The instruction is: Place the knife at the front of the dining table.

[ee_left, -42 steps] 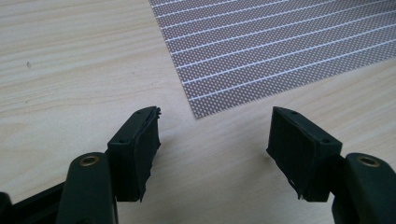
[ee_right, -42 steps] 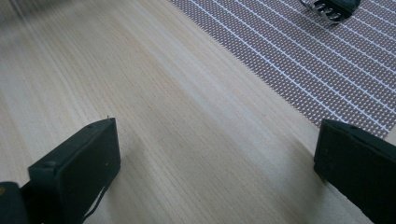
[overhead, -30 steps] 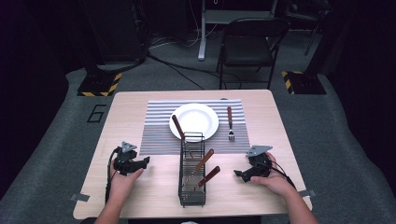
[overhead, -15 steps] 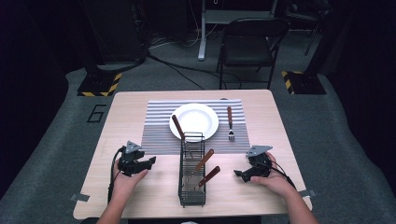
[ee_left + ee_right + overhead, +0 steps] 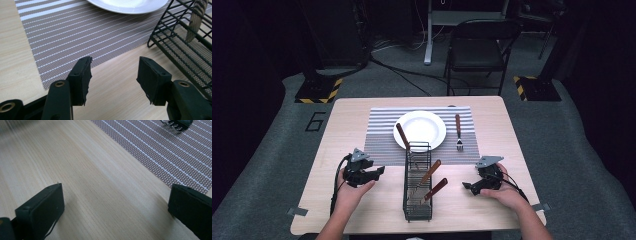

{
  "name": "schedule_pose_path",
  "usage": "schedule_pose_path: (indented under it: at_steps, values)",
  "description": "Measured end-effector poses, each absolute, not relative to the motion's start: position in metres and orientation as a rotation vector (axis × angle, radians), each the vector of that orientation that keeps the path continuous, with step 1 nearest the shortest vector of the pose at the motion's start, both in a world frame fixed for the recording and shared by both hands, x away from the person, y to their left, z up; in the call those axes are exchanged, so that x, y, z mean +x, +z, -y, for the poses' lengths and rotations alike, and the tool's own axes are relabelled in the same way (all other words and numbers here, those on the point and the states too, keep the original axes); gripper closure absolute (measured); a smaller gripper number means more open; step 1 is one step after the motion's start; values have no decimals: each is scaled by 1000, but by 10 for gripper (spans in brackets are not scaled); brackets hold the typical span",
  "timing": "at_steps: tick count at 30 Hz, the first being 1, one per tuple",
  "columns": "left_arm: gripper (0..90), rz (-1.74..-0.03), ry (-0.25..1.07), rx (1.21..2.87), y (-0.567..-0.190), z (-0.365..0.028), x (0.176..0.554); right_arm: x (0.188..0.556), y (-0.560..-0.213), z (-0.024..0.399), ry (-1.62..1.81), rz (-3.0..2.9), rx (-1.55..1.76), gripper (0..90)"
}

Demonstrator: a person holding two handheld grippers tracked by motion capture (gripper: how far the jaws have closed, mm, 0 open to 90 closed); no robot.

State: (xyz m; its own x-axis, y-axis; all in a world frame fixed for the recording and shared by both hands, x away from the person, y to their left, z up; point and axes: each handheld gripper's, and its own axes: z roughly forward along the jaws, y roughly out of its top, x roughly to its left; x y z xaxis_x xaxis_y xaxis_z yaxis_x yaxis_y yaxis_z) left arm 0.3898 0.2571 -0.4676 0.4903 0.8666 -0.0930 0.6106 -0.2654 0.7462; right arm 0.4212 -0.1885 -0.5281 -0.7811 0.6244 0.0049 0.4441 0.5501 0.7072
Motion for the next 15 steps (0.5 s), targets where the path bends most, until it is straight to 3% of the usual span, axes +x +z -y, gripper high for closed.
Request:
schedule_pose_path:
  at_steps: [15]
  values:
    - [491,-1182,409,1974,-452,-242,397,421,-528,189,1055,-2540,893,0]
